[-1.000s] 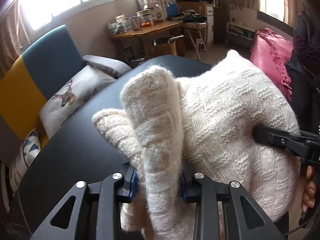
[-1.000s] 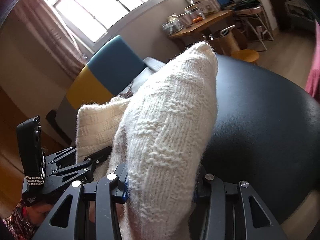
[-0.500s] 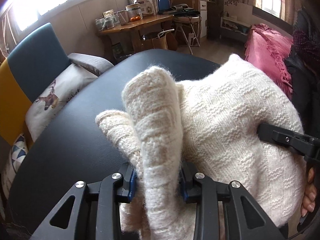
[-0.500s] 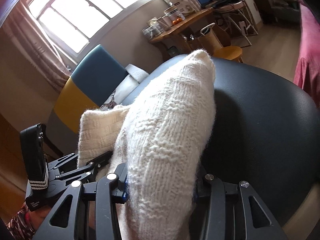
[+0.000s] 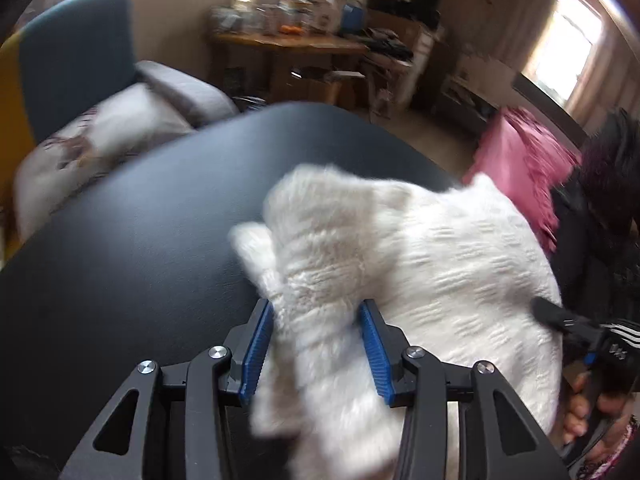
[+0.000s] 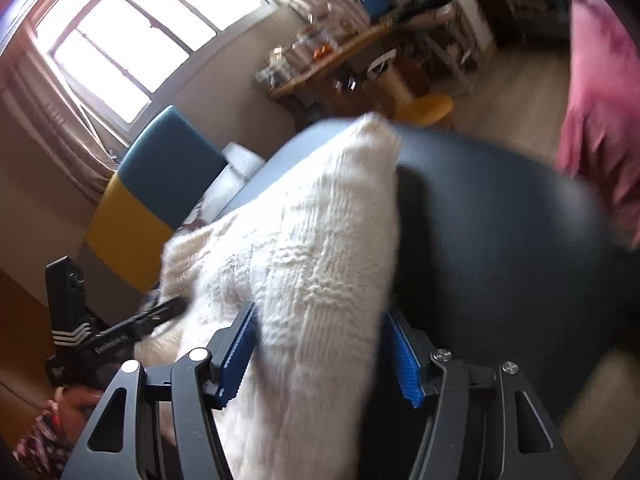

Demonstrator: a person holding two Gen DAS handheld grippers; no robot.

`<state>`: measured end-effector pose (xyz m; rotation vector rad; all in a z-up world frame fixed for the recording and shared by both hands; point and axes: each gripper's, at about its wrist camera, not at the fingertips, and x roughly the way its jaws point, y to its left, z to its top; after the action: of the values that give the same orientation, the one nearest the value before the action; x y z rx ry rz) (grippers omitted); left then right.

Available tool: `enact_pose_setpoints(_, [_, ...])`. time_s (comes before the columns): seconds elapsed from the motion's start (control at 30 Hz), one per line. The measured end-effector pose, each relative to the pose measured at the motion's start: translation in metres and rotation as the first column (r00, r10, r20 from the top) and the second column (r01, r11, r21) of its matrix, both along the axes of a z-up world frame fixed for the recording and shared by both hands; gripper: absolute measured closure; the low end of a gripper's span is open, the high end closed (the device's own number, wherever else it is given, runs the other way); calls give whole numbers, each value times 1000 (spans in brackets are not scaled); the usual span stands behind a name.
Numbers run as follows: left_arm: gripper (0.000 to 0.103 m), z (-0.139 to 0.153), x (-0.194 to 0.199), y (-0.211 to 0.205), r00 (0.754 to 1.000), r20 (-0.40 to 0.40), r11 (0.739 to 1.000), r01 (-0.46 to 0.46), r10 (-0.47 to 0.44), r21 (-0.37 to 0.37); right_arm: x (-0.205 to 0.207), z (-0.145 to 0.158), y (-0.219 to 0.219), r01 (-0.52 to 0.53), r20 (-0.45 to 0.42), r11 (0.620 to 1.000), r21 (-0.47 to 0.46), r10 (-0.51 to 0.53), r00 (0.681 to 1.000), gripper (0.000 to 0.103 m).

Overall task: Fold clothes
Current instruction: 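Lower the folded sweater onto the bench and open both grippers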

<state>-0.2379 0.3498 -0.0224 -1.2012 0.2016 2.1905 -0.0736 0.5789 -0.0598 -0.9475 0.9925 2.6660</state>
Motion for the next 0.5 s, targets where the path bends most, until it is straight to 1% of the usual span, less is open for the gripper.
enact_pose_setpoints(0.03, [59, 6, 6, -14, 1000, -17, 1000, -22, 22, 16, 9, 9, -1, 16, -6, 999, 37, -16, 1000, 40])
enact_pose_setpoints(0.07, [61, 10, 11, -23, 999, -32, 999, -36, 37, 30, 18, 17, -2, 33, -12, 997, 74, -32, 999, 40])
enact_pose_setpoints(0.1, [63, 16, 21, -30, 997, -57, 997, -46, 50, 56, 24, 25, -7, 28, -19, 994, 107, -26, 999, 40])
enact_pose_setpoints(0.13, [63, 22, 33, -37, 994, -84, 995, -55, 62, 85, 29, 32, -14, 11, -27, 990, 139, -7, 1000, 40])
enact_pose_setpoints(0.17, [63, 26, 44, -39, 993, -101, 993, -43, 54, 108, 29, 36, -23, -14, -18, 985, 174, 17, 1000, 40])
enact_pose_setpoints(0.2, [63, 28, 51, -38, 993, -112, 993, -28, 41, 114, 28, 39, -34, -43, 1, 976, 211, 43, 999, 42])
enact_pose_setpoints(0.23, [63, 28, 65, -31, 991, -137, 995, 1, 12, 96, 25, 39, -47, -79, 24, 966, 246, 75, 997, 43])
enact_pose_setpoints(0.27, [63, 24, 76, -22, 987, -158, 997, 36, -25, 65, 22, 36, -57, -107, 42, 958, 265, 100, 994, 46])
enact_pose_setpoints(0.33, [63, 15, 92, -1, 973, -209, 995, 96, -98, -19, 15, 26, -71, -154, 77, 951, 267, 138, 987, 50])
enact_pose_setpoints(0.4, [62, 6, 99, 9, 964, -237, 991, 104, -121, -87, 10, 15, -82, -167, 115, 943, 288, 139, 984, 51])
enact_pose_setpoints(0.5, [61, -19, 86, 1, 986, -153, 992, 54, -71, -116, 6, -2, -86, -175, 185, 934, 310, 122, 975, 51])
